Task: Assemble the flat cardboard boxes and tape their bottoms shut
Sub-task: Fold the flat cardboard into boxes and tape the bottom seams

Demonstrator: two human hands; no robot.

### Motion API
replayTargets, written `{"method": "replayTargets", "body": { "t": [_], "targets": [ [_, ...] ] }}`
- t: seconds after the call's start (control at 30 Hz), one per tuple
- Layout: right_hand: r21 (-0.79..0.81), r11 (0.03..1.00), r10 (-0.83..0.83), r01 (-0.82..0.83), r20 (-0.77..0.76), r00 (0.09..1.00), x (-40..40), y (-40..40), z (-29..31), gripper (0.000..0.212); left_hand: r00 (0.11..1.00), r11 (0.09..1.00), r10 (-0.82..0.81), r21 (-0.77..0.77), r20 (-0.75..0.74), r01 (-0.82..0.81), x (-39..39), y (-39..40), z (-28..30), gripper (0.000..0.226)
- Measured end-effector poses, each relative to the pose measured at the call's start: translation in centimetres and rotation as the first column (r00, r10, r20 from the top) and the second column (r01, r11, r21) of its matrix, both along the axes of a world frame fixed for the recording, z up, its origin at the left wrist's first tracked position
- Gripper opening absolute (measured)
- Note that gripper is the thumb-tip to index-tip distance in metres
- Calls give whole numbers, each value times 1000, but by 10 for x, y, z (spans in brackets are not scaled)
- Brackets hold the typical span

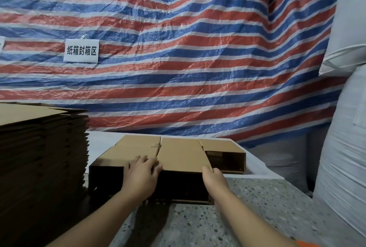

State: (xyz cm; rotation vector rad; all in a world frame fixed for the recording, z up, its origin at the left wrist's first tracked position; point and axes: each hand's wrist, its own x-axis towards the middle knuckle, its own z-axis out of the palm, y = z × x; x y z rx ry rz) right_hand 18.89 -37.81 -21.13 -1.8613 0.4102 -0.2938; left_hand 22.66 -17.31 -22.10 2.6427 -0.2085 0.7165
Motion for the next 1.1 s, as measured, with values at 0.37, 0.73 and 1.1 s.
{"method": "replayTargets", "body": {
  "t": [0.37,0.73,1.1],
  "targets": [
    [-300,951,-37,77,137,990,-54,7,41,33,981,988,-112,-91,157,127,-97,15,71,20],
    [-545,837,147,-34,165,975,-151,46,111,19,913,936,-3,323,409,-142,-210,115,181,91],
    [-612,786,220,-90,140,965,-176,55,124,20,965,883,235,442,-119,-160,-209,214,165,68]
  ]
}}
